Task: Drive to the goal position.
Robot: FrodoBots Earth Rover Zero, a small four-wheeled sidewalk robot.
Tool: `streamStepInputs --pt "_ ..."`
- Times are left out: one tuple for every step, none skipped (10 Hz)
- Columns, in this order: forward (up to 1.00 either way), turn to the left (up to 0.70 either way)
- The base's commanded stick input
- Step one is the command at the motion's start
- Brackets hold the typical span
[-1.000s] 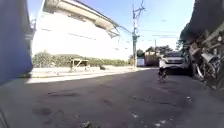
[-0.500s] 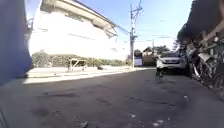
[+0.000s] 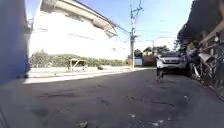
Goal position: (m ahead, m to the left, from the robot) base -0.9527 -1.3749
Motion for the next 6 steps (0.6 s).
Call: streamStepInputs --pt "0.00 -0.10" --pt "0.00 -0.38" --pt "0.00 -0.62" --pt "0.00 -0.82" --pt "0.00 -0.89" --pt "0.00 -0.87"
